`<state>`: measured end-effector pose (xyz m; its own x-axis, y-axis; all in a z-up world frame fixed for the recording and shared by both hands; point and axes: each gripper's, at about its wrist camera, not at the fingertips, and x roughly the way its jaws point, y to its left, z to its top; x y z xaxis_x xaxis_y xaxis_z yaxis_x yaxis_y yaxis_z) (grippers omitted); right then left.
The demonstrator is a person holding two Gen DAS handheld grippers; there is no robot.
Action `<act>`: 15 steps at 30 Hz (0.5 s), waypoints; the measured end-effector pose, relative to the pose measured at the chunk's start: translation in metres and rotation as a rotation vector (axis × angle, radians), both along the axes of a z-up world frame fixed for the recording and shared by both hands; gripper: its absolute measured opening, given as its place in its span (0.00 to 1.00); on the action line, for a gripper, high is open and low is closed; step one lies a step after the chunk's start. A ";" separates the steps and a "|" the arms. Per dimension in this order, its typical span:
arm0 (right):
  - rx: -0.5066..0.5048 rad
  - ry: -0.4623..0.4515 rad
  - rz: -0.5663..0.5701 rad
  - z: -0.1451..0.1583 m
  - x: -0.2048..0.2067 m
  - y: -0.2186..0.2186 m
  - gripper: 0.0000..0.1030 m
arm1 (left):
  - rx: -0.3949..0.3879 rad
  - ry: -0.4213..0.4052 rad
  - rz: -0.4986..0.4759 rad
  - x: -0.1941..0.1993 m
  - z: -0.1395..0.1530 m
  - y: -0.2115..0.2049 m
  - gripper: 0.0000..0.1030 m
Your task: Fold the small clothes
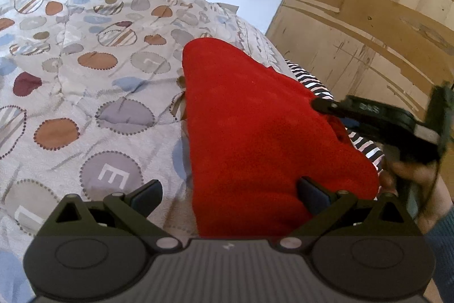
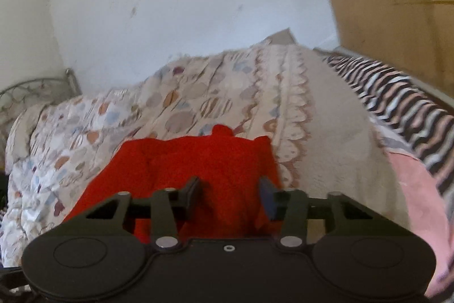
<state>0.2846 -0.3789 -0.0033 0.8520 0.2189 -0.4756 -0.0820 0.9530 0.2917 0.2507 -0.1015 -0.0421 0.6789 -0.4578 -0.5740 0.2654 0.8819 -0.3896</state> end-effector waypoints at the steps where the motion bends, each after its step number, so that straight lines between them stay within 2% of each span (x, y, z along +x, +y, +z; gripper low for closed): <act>1: 0.018 0.023 0.003 -0.001 0.009 -0.001 0.28 | -0.003 0.002 -0.001 0.001 0.000 -0.001 1.00; 2: 0.044 0.035 0.002 -0.001 0.016 -0.003 0.17 | -0.004 0.003 -0.003 0.002 -0.001 -0.003 1.00; 4: 0.073 0.043 0.003 0.003 0.029 -0.007 0.15 | -0.006 0.005 -0.010 0.004 -0.001 -0.008 1.00; 6: 0.032 0.019 0.007 0.009 0.036 -0.006 0.14 | -0.001 0.003 -0.024 0.006 -0.001 -0.015 1.00; 8: -0.035 0.006 0.018 0.010 0.042 -0.001 0.13 | 0.002 0.002 -0.032 0.008 -0.003 -0.022 1.00; 10: -0.076 0.029 0.012 -0.001 0.045 0.002 0.13 | -0.004 0.008 -0.037 0.008 -0.005 -0.025 1.00; 12: -0.067 0.030 0.000 -0.013 0.041 0.000 0.15 | -0.008 0.011 -0.045 0.008 -0.003 -0.023 1.00; 15: -0.013 0.007 -0.017 -0.019 0.033 -0.007 0.25 | -0.027 0.014 -0.058 0.012 0.002 -0.014 1.00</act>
<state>0.3177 -0.3864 -0.0218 0.8523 0.1982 -0.4840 -0.0638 0.9579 0.2798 0.2629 -0.1156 -0.0397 0.6426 -0.5121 -0.5700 0.3105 0.8541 -0.4173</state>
